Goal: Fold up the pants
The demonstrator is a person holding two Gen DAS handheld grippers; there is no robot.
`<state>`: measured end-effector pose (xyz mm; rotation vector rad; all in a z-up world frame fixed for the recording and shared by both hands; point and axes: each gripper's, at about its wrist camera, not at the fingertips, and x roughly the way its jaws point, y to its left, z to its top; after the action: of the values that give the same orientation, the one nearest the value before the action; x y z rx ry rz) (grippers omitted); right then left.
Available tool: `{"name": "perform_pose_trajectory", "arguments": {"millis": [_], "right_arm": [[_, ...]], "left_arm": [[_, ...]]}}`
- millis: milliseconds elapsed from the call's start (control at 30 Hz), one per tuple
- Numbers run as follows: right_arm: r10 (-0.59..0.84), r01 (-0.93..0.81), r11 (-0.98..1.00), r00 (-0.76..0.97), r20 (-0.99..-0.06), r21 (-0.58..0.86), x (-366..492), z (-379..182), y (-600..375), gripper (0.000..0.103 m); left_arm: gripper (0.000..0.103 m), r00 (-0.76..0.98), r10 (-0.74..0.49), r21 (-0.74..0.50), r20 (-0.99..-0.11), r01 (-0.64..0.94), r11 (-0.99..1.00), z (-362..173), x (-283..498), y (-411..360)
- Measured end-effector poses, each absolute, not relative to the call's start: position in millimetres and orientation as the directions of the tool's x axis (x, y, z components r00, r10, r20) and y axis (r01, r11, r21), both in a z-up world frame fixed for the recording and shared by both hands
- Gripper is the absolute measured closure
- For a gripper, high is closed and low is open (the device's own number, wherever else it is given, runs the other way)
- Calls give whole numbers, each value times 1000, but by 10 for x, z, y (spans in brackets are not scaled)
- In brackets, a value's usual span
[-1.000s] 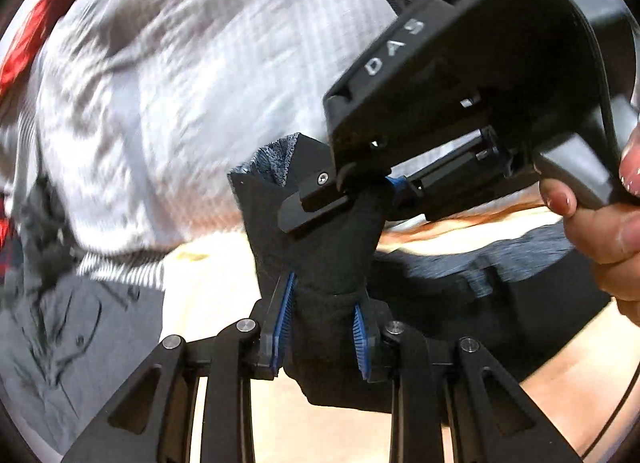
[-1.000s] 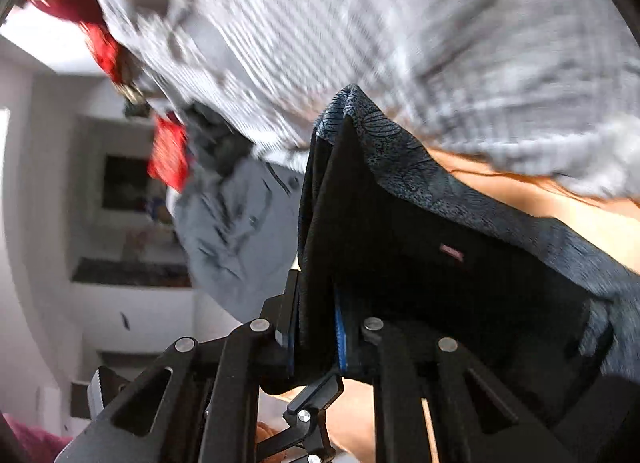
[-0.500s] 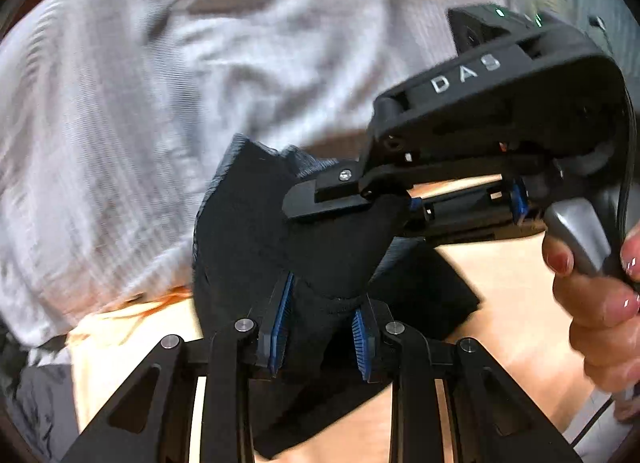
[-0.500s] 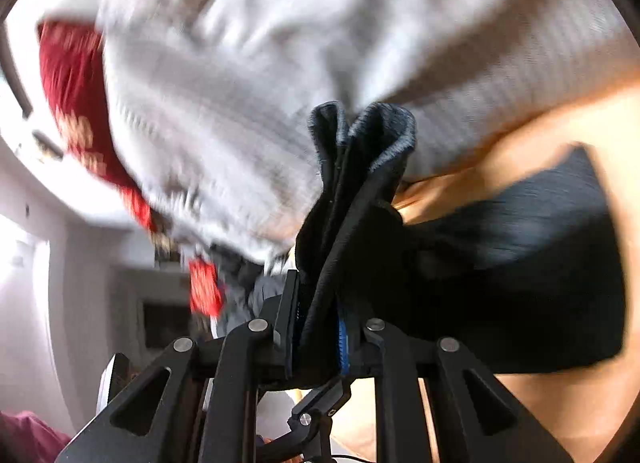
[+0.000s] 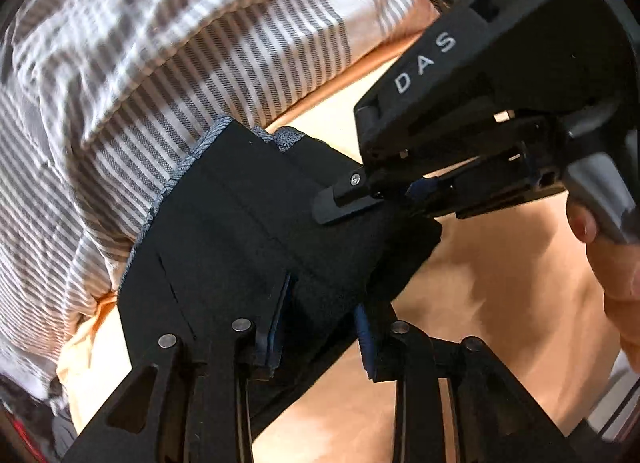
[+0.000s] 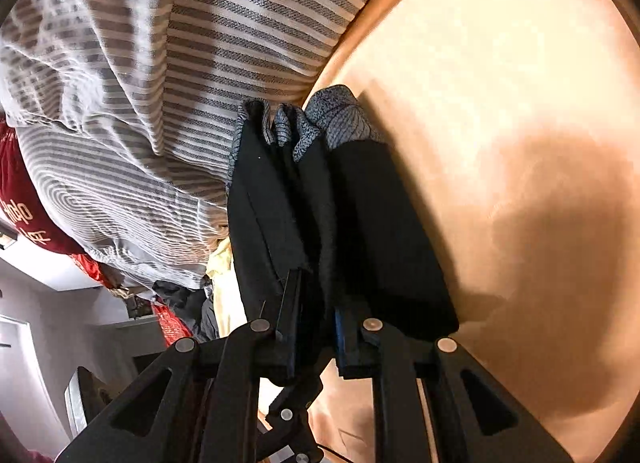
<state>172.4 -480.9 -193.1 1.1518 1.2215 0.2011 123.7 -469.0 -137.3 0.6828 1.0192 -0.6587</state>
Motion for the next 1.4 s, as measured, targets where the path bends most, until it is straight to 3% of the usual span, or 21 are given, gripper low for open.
{"name": "perform_pose_trajectory", "arguments": {"millis": [67, 200, 333, 467, 533, 600, 733, 833, 967, 1167, 1400], "right_arm": [[658, 423, 500, 383, -649, 756, 1755, -1897, -4756, 88], [633, 416, 560, 343, -694, 717, 1835, -1815, -4651, 83], [582, 434, 608, 325, -745, 665, 1636, -1687, -4800, 63], [492, 419, 702, 299, -818, 576, 1455, -1408, -4874, 63], [460, 386, 744, 297, -837, 546, 1430, -1273, -4867, 76], [445, 319, 787, 298, -844, 528, 1501, -1097, -4768, 83], [402, 184, 871, 269, -875, 456, 1772, -938, -4499, 83], [344, 69, 930, 179, -922, 360, 1986, -1010, -4270, 83], [188, -70, 980, -10, -982, 188, 2019, -1512, -4038, 83], [315, 83, 946, 10, -949, 314, 1862, -1686, -4319, 83], [259, 36, 965, 37, -965, 260, 1798, -1666, -4205, 82]], "left_arm": [[49, 336, -189, 149, -923, 763, 629, -1289, 1255, -4628], [49, 278, -209, 61, -938, 724, 688, -991, 1358, -4444], [49, 217, -202, -33, -955, 599, 800, -851, 1541, -4001], [49, 213, -151, -37, -965, 462, 886, -824, 1608, -3551], [49, 212, -124, -33, -969, 390, 920, -864, 1704, -3317], [49, 206, -99, -30, -973, 315, 948, -968, 1809, -3098], [49, 197, -100, -57, -975, 216, 975, -1151, 1968, -2930], [49, 166, -88, -58, -982, 178, 982, -1388, 2006, -2971], [46, 173, -67, -45, -983, 129, 991, -1565, 1971, -3024], [36, 197, -63, -34, -978, 148, 988, -1579, 1900, -3052], [31, 197, -55, -26, -979, 148, 989, -1585, 1971, -3041]]}}
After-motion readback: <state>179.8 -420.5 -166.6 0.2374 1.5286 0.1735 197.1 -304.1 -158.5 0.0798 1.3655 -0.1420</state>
